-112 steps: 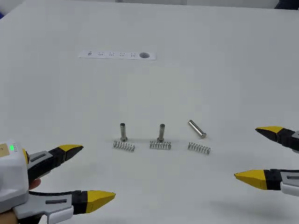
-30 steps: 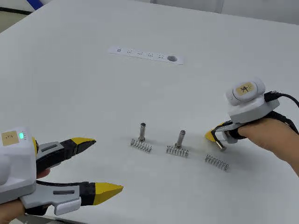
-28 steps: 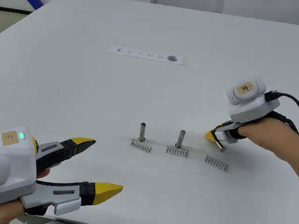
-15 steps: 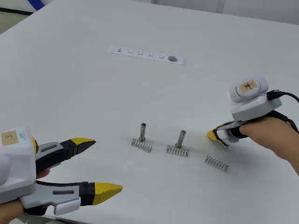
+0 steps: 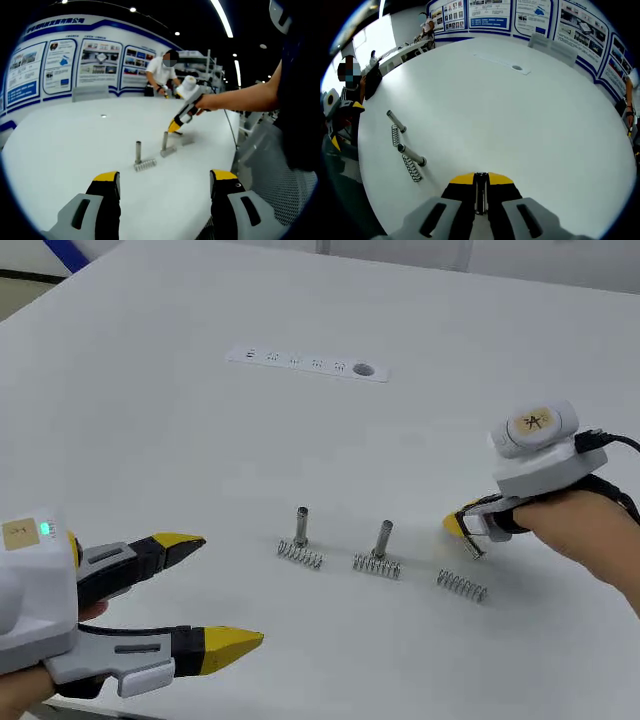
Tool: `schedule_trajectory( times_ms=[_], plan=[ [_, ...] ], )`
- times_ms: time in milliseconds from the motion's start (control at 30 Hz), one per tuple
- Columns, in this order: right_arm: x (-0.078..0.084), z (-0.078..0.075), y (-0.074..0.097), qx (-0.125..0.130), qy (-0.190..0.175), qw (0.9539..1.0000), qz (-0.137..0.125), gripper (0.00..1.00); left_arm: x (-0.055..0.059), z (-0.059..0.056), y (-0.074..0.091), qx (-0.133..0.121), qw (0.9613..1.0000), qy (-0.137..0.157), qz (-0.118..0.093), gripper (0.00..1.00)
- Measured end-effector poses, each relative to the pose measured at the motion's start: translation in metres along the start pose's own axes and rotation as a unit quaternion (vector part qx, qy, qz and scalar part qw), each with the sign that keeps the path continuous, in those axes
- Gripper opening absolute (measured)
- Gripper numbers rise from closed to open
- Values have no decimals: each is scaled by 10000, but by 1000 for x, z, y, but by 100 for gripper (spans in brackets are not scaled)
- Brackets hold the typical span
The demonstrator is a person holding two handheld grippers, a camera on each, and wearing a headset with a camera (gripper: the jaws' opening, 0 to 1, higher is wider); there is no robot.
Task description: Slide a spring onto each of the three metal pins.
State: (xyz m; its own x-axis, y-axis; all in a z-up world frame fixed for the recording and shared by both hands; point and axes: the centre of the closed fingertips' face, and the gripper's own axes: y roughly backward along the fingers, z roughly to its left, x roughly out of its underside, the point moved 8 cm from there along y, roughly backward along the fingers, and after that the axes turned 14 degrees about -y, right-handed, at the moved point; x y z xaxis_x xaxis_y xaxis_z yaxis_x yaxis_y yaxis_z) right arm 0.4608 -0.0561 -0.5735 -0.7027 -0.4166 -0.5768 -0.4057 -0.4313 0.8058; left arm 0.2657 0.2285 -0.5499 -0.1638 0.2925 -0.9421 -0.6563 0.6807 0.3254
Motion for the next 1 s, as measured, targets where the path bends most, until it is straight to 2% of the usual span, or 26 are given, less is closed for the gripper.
schedule_trajectory(
  times_ms=[433, 1000],
  plan=[
    [13, 8, 33, 71, 35, 9994, -326, 9, -3, -1, -3, 122, 9999, -92, -21, 74],
    [24, 15, 38, 43, 13, 9987, -513, 9, -8, -4, -5, 209, 9996, -169, 5, 74]
  ],
)
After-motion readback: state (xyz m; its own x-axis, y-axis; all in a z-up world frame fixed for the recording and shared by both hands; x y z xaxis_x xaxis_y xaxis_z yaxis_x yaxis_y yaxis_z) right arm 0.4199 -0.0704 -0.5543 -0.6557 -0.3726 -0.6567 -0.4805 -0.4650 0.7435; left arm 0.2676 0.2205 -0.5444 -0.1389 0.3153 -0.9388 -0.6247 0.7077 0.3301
